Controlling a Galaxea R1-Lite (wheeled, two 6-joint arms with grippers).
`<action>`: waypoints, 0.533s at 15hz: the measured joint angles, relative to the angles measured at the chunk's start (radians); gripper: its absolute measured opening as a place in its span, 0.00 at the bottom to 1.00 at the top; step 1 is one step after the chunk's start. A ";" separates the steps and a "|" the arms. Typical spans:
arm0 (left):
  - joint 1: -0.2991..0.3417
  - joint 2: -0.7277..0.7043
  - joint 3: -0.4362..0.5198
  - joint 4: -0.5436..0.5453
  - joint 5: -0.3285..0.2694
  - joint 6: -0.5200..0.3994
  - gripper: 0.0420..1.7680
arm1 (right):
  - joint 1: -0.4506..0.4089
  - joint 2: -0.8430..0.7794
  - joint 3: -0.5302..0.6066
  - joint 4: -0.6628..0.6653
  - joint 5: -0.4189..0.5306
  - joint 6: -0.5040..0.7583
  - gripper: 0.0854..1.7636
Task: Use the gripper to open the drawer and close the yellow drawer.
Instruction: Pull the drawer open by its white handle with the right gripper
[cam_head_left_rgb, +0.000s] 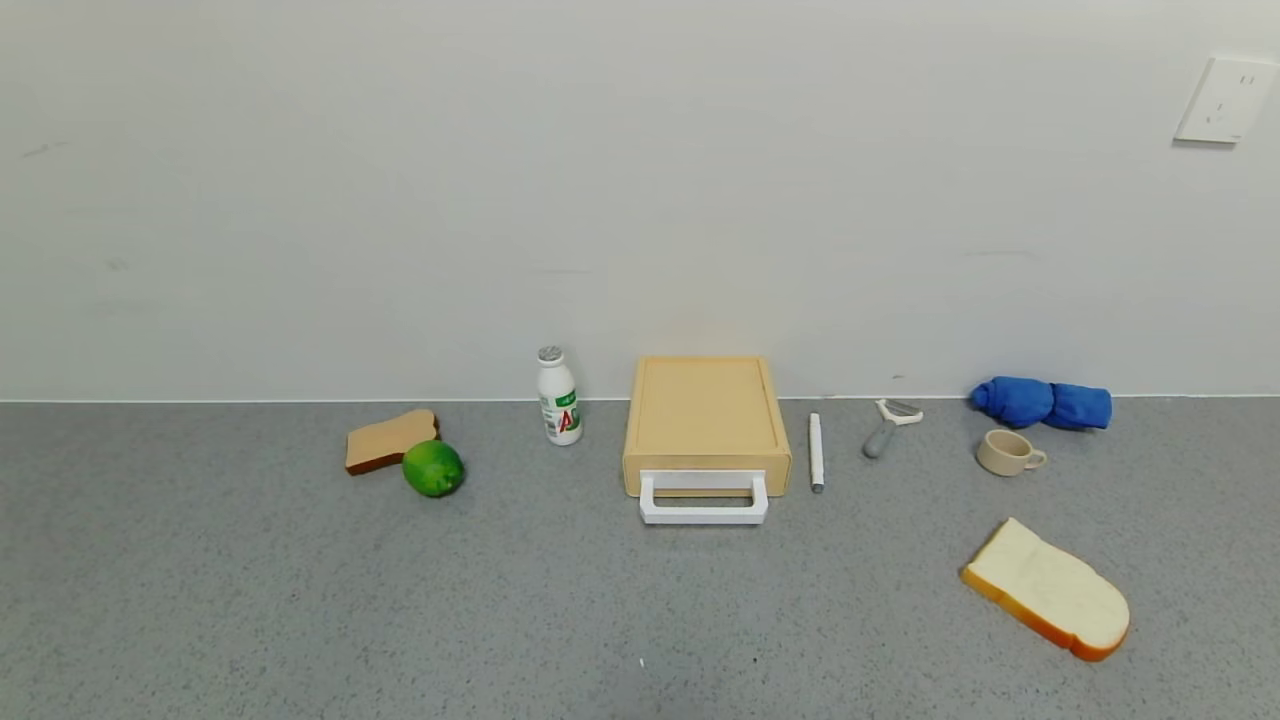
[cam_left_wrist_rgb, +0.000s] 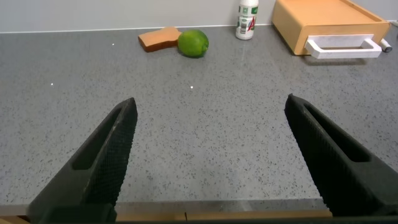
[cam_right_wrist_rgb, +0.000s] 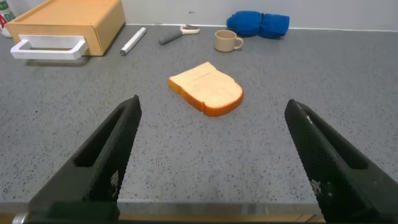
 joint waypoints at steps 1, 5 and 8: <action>0.000 0.000 0.000 0.000 0.000 0.000 0.97 | 0.000 0.000 0.000 0.002 0.000 0.001 0.96; 0.000 0.000 0.000 0.000 0.000 0.000 0.97 | -0.001 0.002 -0.036 0.023 -0.005 -0.008 0.96; 0.000 0.000 0.000 0.000 0.000 0.000 0.97 | -0.001 0.031 -0.161 0.136 -0.038 -0.016 0.96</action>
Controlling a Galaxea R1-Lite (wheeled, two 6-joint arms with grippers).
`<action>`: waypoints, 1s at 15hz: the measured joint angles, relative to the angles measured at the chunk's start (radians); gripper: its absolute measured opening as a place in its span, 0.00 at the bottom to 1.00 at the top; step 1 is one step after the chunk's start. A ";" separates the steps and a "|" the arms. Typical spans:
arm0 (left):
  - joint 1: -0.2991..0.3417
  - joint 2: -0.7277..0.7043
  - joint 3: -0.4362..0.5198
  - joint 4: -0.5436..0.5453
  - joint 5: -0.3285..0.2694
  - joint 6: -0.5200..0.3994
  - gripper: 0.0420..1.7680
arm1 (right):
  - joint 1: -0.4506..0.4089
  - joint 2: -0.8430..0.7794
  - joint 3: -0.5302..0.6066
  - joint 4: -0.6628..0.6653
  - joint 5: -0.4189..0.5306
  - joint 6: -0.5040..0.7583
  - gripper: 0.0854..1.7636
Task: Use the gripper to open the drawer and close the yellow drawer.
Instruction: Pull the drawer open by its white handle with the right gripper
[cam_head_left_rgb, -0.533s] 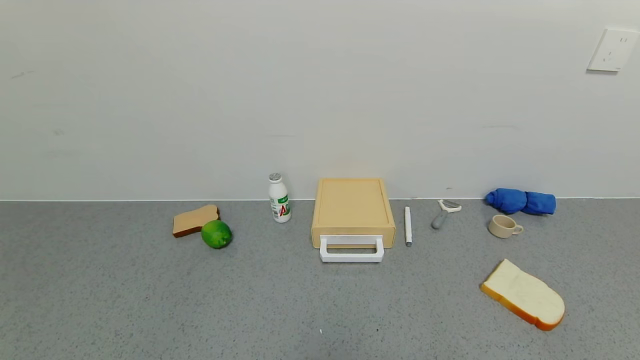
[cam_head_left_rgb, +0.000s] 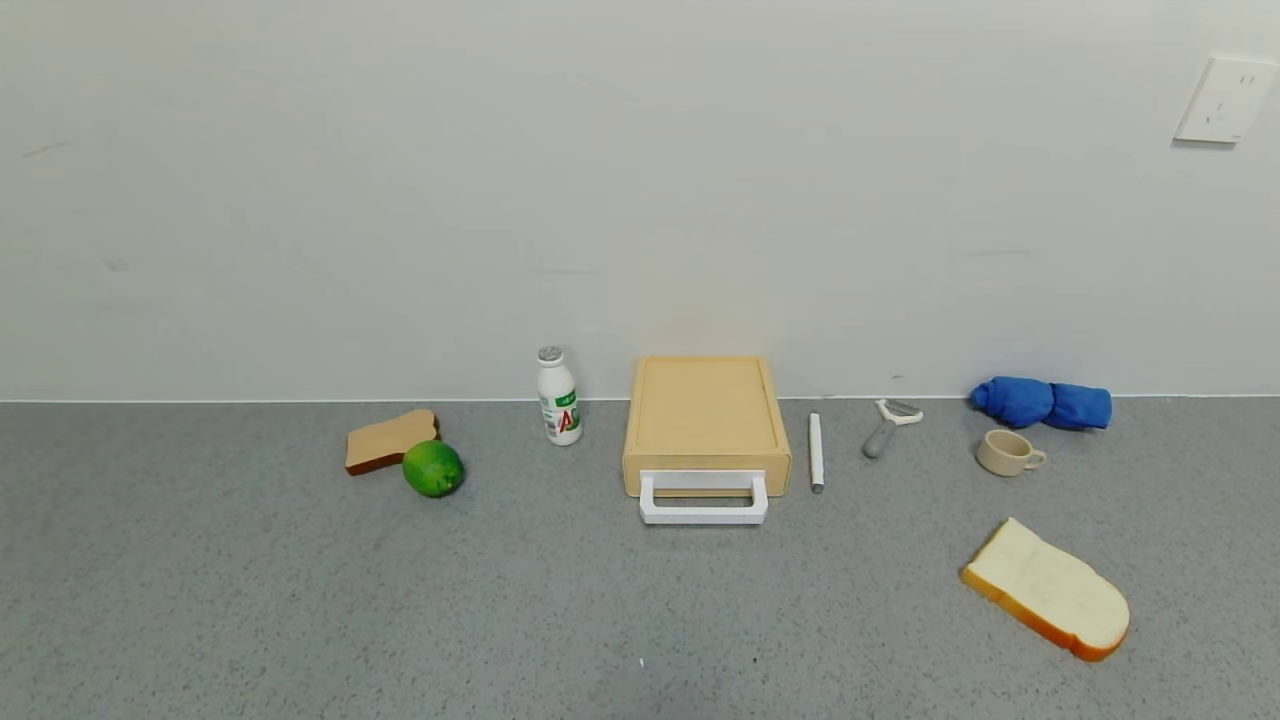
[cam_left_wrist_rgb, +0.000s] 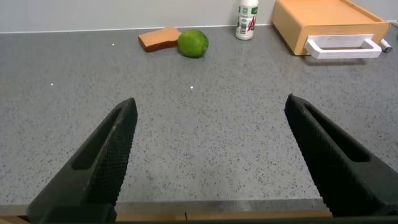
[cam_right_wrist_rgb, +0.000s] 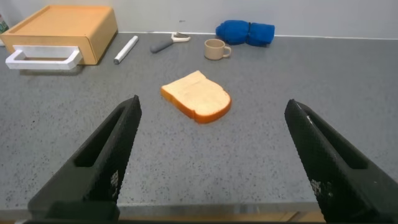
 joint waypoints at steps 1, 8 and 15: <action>0.000 0.000 0.000 0.000 0.000 0.000 0.97 | -0.001 0.025 -0.047 0.023 -0.004 -0.008 0.96; 0.000 0.000 0.000 0.000 0.000 0.000 0.97 | -0.019 0.464 -0.436 0.045 0.005 -0.045 0.96; 0.000 0.000 0.000 0.000 0.000 0.000 0.97 | 0.132 1.002 -0.748 0.045 0.004 0.029 0.96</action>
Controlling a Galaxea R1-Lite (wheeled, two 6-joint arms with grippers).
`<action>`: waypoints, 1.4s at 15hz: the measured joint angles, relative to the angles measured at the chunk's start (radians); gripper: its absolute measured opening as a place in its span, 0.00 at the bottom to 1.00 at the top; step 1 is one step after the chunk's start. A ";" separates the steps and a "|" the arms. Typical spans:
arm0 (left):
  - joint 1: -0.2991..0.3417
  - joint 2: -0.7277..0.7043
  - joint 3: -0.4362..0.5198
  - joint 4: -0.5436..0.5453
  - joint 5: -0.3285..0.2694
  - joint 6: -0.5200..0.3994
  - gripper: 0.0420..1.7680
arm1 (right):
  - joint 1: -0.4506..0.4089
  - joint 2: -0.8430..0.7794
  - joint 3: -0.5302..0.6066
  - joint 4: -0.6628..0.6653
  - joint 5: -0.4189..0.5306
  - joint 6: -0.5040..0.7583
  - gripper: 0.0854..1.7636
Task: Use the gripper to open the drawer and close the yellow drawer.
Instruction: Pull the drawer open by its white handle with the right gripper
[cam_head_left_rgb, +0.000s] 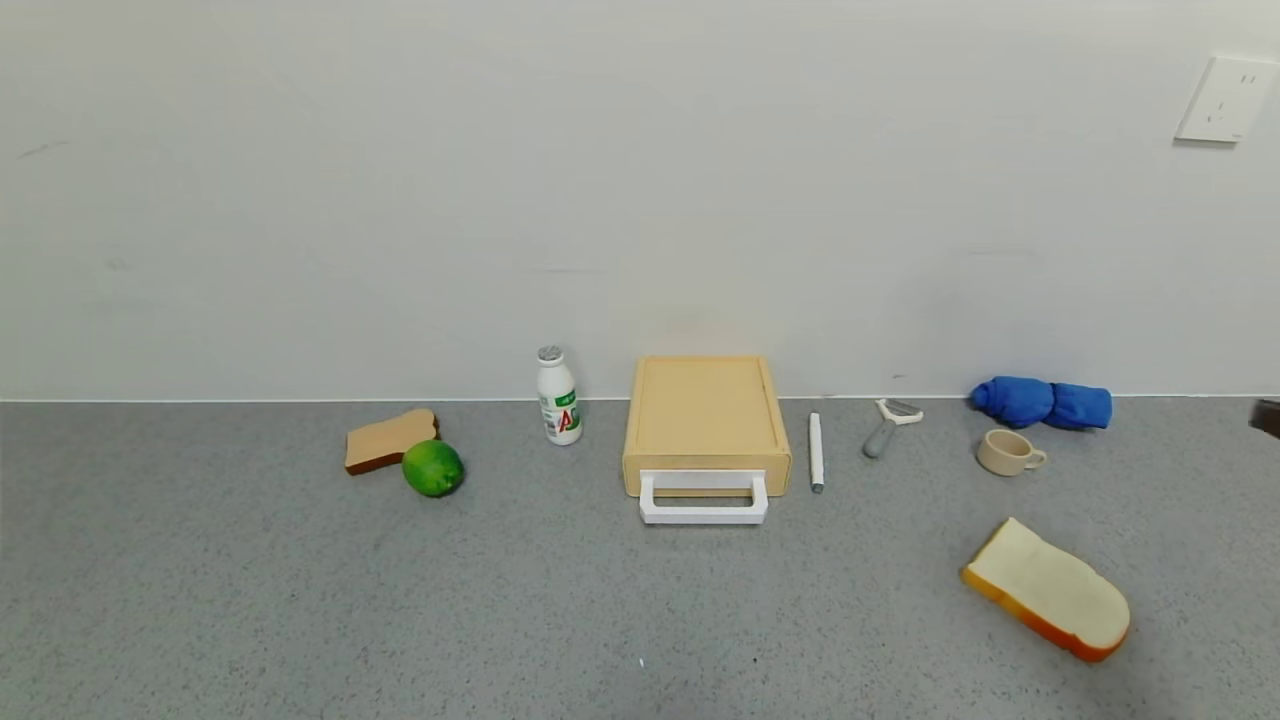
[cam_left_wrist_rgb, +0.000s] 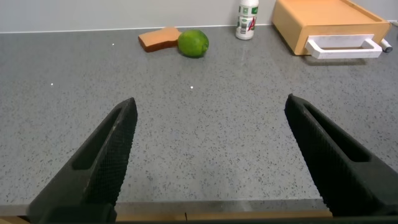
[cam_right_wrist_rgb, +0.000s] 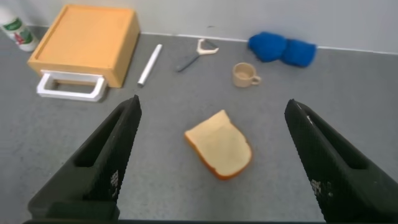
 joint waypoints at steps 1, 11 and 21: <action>0.000 0.000 0.000 0.000 0.000 0.000 0.97 | 0.037 0.071 -0.034 -0.001 -0.003 0.020 0.96; 0.000 0.000 0.000 0.000 0.000 0.000 0.97 | 0.337 0.671 -0.345 0.004 -0.074 0.163 0.96; 0.000 0.000 0.000 0.000 0.000 0.000 0.97 | 0.511 1.079 -0.584 -0.002 -0.188 0.367 0.96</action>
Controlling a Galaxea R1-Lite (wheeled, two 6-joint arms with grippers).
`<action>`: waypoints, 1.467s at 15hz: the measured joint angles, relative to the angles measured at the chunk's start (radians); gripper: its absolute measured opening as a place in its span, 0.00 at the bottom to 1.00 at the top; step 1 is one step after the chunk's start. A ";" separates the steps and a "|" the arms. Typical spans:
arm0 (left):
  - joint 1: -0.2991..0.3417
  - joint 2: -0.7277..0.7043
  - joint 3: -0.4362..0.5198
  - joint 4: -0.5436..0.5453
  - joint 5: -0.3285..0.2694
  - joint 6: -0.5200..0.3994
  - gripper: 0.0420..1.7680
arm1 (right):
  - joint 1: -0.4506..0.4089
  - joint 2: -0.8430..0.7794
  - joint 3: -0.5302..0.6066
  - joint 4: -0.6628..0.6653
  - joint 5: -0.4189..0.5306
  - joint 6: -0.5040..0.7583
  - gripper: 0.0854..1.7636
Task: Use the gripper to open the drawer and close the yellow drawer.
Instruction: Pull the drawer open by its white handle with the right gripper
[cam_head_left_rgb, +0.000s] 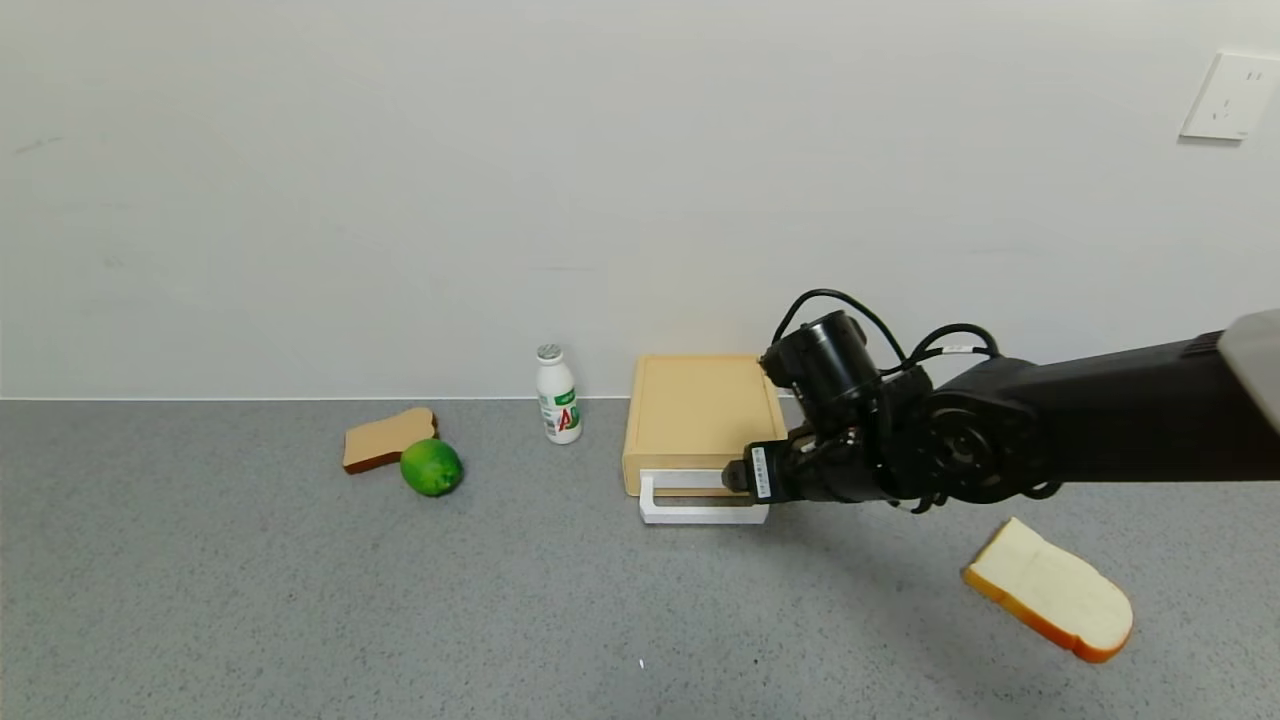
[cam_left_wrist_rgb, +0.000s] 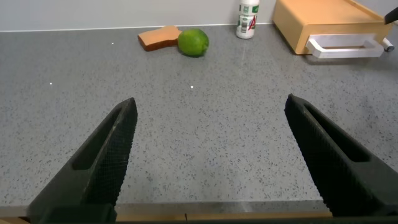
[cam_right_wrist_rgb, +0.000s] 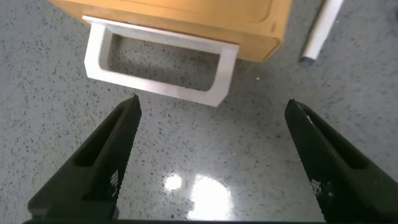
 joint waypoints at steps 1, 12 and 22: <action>0.000 0.000 0.000 0.000 0.000 0.000 0.97 | 0.013 0.030 -0.017 0.000 -0.013 0.016 0.96; 0.000 0.000 0.000 0.000 0.000 0.000 0.97 | 0.045 0.192 -0.151 0.001 -0.117 0.114 0.97; 0.000 0.000 0.000 0.000 0.000 0.000 0.97 | 0.033 0.257 -0.218 0.008 -0.155 0.157 0.97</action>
